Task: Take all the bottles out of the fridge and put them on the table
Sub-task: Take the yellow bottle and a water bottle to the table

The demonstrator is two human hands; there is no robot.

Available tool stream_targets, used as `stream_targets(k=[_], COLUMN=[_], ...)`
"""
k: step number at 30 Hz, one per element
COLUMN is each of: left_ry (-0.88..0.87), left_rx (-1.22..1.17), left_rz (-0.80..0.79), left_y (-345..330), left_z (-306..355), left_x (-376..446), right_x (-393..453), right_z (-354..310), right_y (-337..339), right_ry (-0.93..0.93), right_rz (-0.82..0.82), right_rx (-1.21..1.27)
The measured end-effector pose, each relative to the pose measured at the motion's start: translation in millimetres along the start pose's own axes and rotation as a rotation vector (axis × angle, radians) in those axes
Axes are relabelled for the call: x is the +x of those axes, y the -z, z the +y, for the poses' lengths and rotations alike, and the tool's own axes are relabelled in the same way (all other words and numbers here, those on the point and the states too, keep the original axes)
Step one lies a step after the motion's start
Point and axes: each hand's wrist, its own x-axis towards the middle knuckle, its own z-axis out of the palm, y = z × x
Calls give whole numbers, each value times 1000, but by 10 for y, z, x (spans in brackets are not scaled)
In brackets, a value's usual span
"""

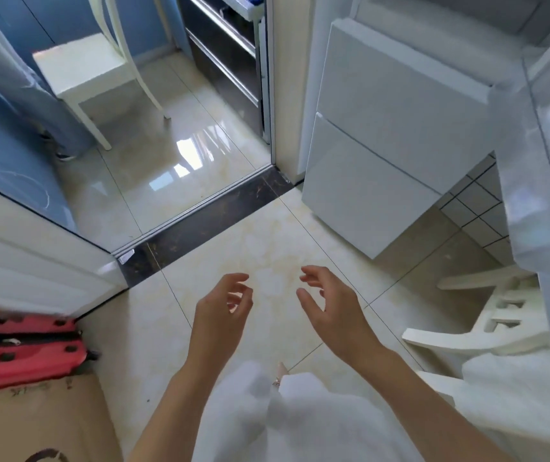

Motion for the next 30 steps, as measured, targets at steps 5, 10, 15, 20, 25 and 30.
stream_targets(k=[5,10,15,20,25,30], left_ry=[-71,-189,-322,-442,-559,-683], left_rx=[5,38,176,206,137,49], left_rz=[-76,-187,-385,-476,-505,-509], left_y=[4,26,67,-56,-329,-730], left_z=[215,456,851,1379,1995,2706], left_x=[879,1913,3050,4032,4699,5181], right_x=[747,1572,2360,3022,3503,3943], right_z=[-82,-188,-449,-643,-751,-833], right_y=[147,233,406,730,1249,1983], right_ry=[-28,-103,-192,-217,-213,-159], right_rz=[141,238,303,399,549,710], right_rx=[35,53,44,66,70,52])
